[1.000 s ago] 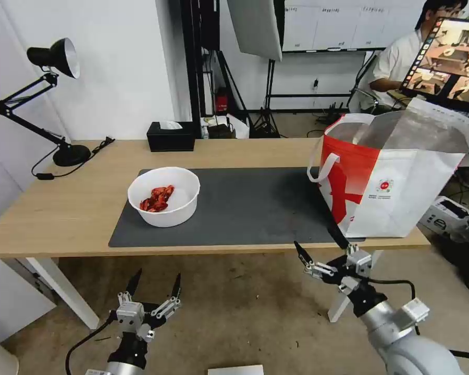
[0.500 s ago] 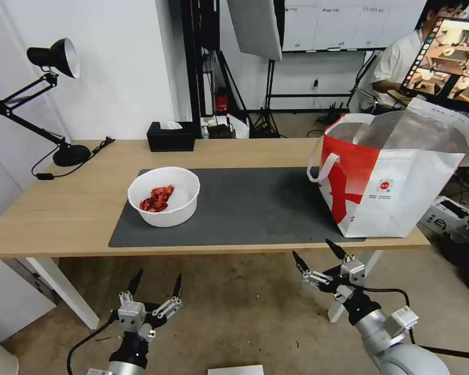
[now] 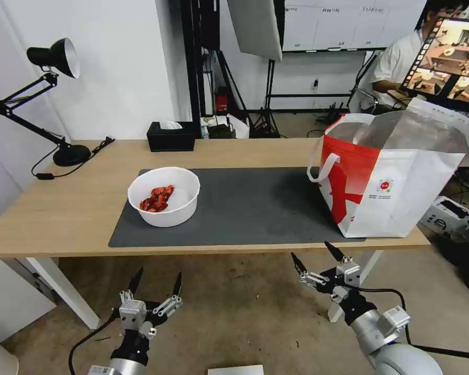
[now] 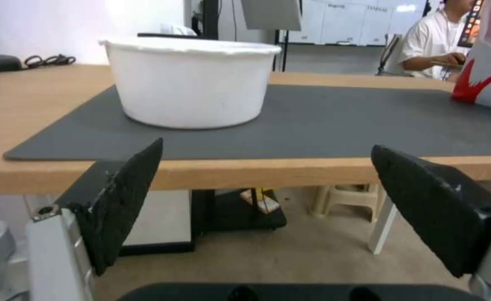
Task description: Pick up the trash from the table and place it into the takeout bag.
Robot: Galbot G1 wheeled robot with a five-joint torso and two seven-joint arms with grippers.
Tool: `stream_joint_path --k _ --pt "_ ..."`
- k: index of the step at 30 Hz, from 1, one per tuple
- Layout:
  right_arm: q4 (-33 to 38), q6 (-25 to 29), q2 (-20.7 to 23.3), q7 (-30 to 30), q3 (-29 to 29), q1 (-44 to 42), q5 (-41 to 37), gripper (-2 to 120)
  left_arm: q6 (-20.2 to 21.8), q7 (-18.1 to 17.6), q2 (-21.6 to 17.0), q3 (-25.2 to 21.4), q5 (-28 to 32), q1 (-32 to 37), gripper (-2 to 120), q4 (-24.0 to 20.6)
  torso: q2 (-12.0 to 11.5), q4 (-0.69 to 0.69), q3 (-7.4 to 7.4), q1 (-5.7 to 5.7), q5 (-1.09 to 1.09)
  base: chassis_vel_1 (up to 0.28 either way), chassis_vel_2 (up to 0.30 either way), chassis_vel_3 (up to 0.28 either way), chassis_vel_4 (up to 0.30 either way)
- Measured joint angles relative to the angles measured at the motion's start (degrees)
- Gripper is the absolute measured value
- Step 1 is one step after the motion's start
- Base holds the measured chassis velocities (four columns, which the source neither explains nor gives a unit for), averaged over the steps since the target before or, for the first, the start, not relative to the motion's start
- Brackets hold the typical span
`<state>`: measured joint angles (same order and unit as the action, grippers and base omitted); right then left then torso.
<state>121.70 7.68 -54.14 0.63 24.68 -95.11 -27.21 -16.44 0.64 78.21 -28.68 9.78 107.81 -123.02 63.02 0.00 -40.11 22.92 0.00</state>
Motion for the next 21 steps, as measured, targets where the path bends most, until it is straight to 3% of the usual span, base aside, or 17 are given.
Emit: stream_joint_path --k 4,11,14,15,18,19,21 --pt "0.0 -0.04 0.0 0.01 0.0 0.01 0.01 100 0.4 -0.08 -0.92 -0.15 0.72 -0.7 100 0.29 0.0 0.0 0.0 0.0 0.0 0.0 0.0 0.0 0.0" --pt "0.0 -0.06 0.0 0.01 0.0 0.01 -0.01 100 5.63 -1.86 -5.68 -3.18 8.04 -5.21 100 -1.71 0.0 0.0 0.0 0.0 -0.01 0.0 0.0 0.0 0.0" --pt "0.0 -0.07 0.01 0.01 0.01 0.01 -0.04 100 9.22 -3.48 -10.51 -6.14 14.48 -9.08 100 -3.06 0.0 0.0 -0.01 0.0 -0.02 0.0 0.0 0.0 0.0" --pt "0.0 -0.07 0.01 0.01 0.01 0.01 -0.04 100 9.22 -3.48 -10.51 -6.14 14.48 -9.08 100 -3.06 0.0 0.0 -0.01 0.0 -0.02 0.0 0.0 0.0 0.0" --pt "0.01 -0.06 0.02 0.0 0.01 0.01 -0.05 100 13.25 -6.53 -17.01 -9.95 23.28 -13.34 100 -3.81 0.0 0.0 -0.01 0.0 -0.02 0.0 0.0 0.0 0.0" --pt "0.01 -0.06 0.02 0.0 0.01 0.01 -0.05 100 13.25 -6.53 -17.01 -9.95 23.28 -13.34 100 -3.81 0.0 0.0 -0.01 0.0 -0.02 0.0 0.0 0.0 0.0" --pt "0.02 -0.07 0.03 -0.01 0.02 0.01 -0.07 100 15.37 -7.73 -23.16 -12.67 29.0 -15.89 100 -2.7 0.0 -0.01 -0.01 0.0 -0.01 0.0 0.0 0.0 0.0"
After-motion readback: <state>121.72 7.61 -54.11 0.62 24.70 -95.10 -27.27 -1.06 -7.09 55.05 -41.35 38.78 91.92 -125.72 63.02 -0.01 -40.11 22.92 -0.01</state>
